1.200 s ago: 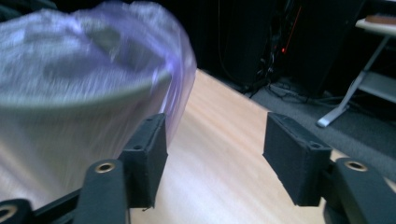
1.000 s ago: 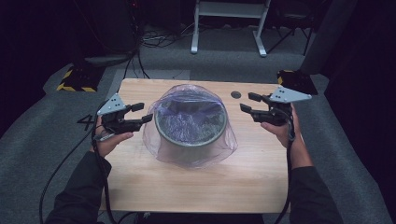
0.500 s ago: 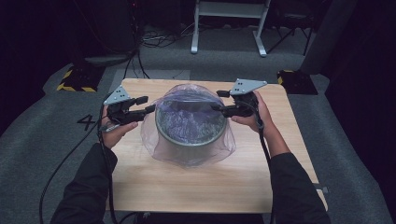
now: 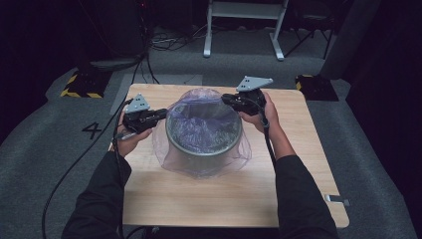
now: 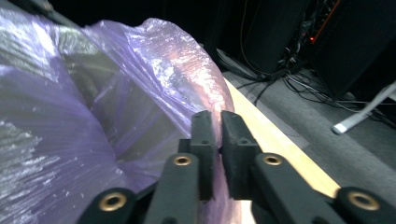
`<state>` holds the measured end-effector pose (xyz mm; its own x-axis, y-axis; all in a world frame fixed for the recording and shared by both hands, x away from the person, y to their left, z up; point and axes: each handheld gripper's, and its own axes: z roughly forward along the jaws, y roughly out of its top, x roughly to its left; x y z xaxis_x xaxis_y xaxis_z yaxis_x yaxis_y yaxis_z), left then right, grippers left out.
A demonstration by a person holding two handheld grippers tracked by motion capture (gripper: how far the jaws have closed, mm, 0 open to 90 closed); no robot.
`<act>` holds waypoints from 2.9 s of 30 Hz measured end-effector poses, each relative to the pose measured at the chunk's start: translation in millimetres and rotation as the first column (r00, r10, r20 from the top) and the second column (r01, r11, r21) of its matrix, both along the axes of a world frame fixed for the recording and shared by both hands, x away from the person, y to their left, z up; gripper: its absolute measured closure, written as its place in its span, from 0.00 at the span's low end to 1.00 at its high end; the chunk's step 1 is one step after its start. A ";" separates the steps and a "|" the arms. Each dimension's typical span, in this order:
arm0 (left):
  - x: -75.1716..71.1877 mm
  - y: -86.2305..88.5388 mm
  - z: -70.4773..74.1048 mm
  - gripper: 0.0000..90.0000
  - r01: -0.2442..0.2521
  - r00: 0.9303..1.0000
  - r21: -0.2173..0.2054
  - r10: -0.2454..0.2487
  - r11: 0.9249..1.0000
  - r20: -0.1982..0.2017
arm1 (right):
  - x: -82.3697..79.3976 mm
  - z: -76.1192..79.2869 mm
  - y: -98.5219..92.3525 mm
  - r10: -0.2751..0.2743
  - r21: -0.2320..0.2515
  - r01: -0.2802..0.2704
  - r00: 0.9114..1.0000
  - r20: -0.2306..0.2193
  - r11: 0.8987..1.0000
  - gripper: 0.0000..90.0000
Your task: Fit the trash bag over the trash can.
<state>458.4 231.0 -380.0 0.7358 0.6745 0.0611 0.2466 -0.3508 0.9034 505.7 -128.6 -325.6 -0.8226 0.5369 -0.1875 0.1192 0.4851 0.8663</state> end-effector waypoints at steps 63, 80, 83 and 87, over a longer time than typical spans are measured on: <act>-75.6 6.3 -51.7 0.19 0.022 0.996 0.029 -0.019 0.999 -0.092 | -20.7 -15.9 -80.7 -0.107 0.152 0.130 0.983 -0.149 0.980 0.35; -112.9 6.0 -76.8 0.17 0.049 0.990 0.050 -0.042 0.998 -0.136 | -67.8 19.9 -28.8 0.053 0.067 -0.048 0.996 -0.078 0.997 0.37; -118.7 6.3 -76.2 0.17 0.059 0.990 0.061 -0.050 0.996 -0.135 | -72.4 18.0 -17.7 0.096 0.037 -0.093 0.991 -0.093 0.995 0.37; -123.1 -0.4 -87.2 0.17 0.074 0.981 0.115 -0.052 0.991 -0.187 | -75.2 14.1 -5.5 0.130 -0.006 -0.132 0.985 -0.118 0.991 0.37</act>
<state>335.2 230.7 -467.2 0.7827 0.6224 -0.0001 0.3778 -0.4751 0.7947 430.5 -134.1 -311.5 -0.9022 0.4212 -0.0927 0.1538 0.5150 0.8433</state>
